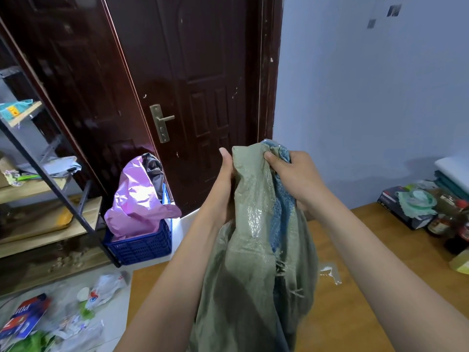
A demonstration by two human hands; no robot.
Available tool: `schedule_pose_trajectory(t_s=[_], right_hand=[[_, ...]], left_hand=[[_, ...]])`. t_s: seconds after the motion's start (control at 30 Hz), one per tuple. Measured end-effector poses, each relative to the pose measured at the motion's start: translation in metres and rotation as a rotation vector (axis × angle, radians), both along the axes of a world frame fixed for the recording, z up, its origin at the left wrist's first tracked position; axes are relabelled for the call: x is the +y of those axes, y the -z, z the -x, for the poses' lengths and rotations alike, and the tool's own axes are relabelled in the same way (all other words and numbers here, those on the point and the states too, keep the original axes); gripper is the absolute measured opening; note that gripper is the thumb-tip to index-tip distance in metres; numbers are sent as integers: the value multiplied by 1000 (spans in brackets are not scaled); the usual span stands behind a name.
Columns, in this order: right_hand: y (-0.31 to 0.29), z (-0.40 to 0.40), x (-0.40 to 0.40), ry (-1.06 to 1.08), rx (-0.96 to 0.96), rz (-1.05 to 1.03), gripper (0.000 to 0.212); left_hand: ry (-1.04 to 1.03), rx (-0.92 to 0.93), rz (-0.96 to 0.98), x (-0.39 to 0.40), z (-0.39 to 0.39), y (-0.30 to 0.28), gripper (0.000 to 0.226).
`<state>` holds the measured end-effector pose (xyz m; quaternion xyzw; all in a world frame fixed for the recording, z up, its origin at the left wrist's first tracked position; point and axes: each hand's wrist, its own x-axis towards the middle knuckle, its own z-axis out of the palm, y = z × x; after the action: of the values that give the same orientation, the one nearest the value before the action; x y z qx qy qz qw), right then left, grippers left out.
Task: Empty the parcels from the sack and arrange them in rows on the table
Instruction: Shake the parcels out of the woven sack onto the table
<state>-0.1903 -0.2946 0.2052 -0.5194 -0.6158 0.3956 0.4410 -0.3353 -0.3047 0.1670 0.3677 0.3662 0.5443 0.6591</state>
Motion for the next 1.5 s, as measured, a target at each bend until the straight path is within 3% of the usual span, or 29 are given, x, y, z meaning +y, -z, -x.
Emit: schedule_pose_trajectory(t_s=[0.1,0.2,0.27,0.47,0.67,0.9,1.03,1.13,1.2,1.37,1.5], right_hand=[[7,0,-1,39,26,21,32],[8,1,-3,44,40,9,38],[8,2,-5,15,31,4,40],[3,5,-9,-55,-3,-62,31],[1,6,-11,-93,-28,-99,25],[3,-10,-6,-122,-140,-183,11],[23,-25,4,59,-243,-133,43],[43,-28,1,-112,-272,86,89],[52,-21,-6,-258,-252,92,102],[64,-3,-2,-410,-94,-1,98],[65,3,0,-355,-24,-52,51]], left_hand=[[110,94,-127,-5,-1,11,60],[177,222,-195,-1,-1,15,70],[188,281,-210,0,0,18,62],[179,342,-211,1,1,22,60],[186,356,-196,0,3,19,41],[92,302,-178,4,7,20,32],[-16,209,-115,5,12,27,33],[-39,140,-91,6,10,31,35],[-36,120,-99,6,3,32,30],[-64,67,-151,2,-10,31,37],[18,218,-175,5,-8,27,32]])
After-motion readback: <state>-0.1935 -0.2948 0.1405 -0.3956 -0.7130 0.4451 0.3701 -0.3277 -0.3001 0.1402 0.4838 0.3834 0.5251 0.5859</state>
